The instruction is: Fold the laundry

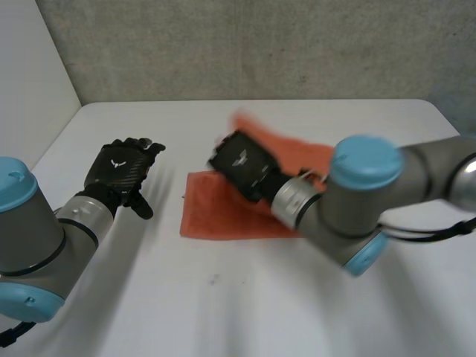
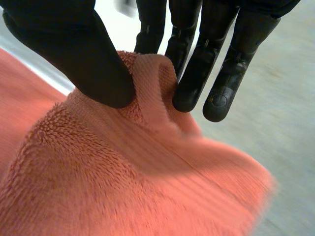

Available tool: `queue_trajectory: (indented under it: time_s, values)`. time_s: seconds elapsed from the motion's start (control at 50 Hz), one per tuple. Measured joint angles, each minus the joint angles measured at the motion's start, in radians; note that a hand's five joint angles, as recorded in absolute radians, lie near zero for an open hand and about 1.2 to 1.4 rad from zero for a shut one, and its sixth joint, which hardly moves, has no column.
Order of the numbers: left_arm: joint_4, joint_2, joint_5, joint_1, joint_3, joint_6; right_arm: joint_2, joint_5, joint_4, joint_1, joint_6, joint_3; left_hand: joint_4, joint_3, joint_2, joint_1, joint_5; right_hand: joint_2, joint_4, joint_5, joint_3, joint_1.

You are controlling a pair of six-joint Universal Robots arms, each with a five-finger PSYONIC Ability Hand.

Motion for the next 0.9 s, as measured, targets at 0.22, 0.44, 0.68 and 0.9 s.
queue_trajectory:
  time_s: [0.22,0.44,0.68,0.9]
  values:
    - [0.0,0.0,0.0,-0.005,-0.003,0.0,0.045,0.175,0.044,0.035,0.011,0.005,0.0,0.0,0.0,0.0,0.0,-0.916,-0.913,-0.893,-0.931,-0.754]
    - [0.001,-0.005,0.0,-0.013,-0.01,0.003,-0.093,0.247,0.208,-0.22,0.349,0.144,0.0,0.0,0.0,0.0,0.0,-0.916,-0.913,-0.893,-0.931,-0.754]
    - [0.0,-0.012,0.001,-0.02,-0.013,0.003,-0.087,0.159,0.28,-0.356,0.377,0.269,0.0,0.0,0.0,0.0,0.0,-0.709,-0.712,-0.71,-0.706,-0.582]
    - [0.001,-0.012,0.0,-0.028,-0.021,0.003,-0.064,0.12,0.143,-0.382,0.389,0.277,0.0,0.0,0.0,0.0,0.0,0.04,0.043,-0.007,0.038,-0.062]
